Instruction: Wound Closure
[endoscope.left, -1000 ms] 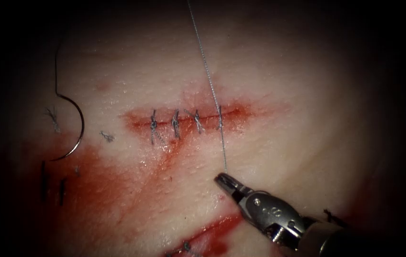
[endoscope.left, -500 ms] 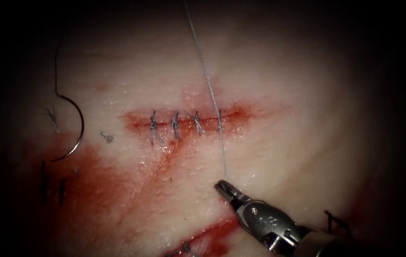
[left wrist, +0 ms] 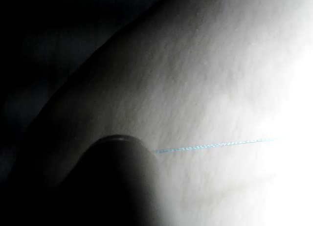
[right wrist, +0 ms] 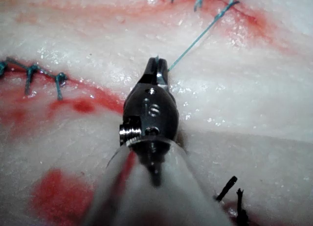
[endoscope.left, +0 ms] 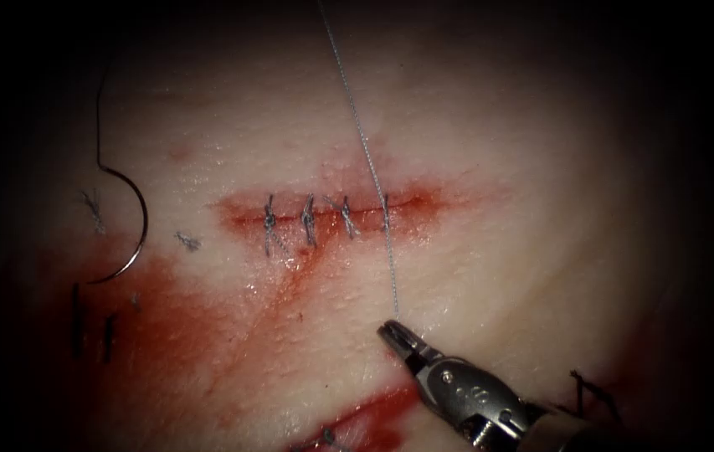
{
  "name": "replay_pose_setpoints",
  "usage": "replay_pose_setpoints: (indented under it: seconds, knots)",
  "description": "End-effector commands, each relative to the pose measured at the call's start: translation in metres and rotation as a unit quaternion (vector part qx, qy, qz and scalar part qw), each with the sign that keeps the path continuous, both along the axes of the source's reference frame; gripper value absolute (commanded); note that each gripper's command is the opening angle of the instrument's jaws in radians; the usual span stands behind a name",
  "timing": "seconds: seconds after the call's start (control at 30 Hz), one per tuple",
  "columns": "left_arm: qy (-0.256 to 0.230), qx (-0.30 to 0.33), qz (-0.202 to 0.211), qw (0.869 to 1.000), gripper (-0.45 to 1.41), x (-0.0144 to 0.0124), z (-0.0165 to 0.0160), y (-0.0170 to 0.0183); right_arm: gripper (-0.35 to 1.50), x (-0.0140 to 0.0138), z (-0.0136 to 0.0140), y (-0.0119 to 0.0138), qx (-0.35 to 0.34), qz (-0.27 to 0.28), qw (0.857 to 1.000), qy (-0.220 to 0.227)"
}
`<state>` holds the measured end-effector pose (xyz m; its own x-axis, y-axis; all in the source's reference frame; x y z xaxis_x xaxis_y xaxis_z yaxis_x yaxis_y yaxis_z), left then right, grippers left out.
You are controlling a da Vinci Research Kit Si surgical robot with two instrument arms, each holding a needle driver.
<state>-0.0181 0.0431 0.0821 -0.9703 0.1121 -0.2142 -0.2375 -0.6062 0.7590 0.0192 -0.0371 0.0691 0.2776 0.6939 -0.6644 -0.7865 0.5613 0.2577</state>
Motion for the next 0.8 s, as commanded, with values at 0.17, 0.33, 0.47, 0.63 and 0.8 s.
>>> replay_pose_setpoints:
  seconds: [0.17, 0.33, 0.47, 0.63, 0.8]
  knots:
    - [-0.013, -0.006, -0.017, 1.0, -0.45, -0.0015, -0.001, -0.002, -0.35, 0.0004, -0.0009, 0.0021, -0.029, 0.01, 0.999, 0.031]
    - [-0.027, 0.023, -0.012, 0.999, -0.45, -0.0028, -0.0031, -0.0062, 1.0, -0.0006, -0.002, 0.0038, -0.042, 0.012, 0.997, 0.058]
    - [-0.035, 0.044, 0.0, 0.998, -0.45, -0.0039, -0.0052, -0.0104, 1.37, -0.0018, -0.003, 0.0049, -0.052, 0.022, 0.996, 0.075]
    - [-0.047, 0.095, 0.015, 0.994, -0.45, -0.0055, -0.008, -0.0178, 1.37, -0.0033, -0.0047, 0.0058, -0.05, 0.04, 0.992, 0.108]
    - [-0.047, 0.129, 0.032, 0.99, -0.45, -0.0067, -0.0099, -0.0242, 1.2, -0.0047, -0.0061, 0.0087, -0.046, 0.033, 0.989, 0.136]
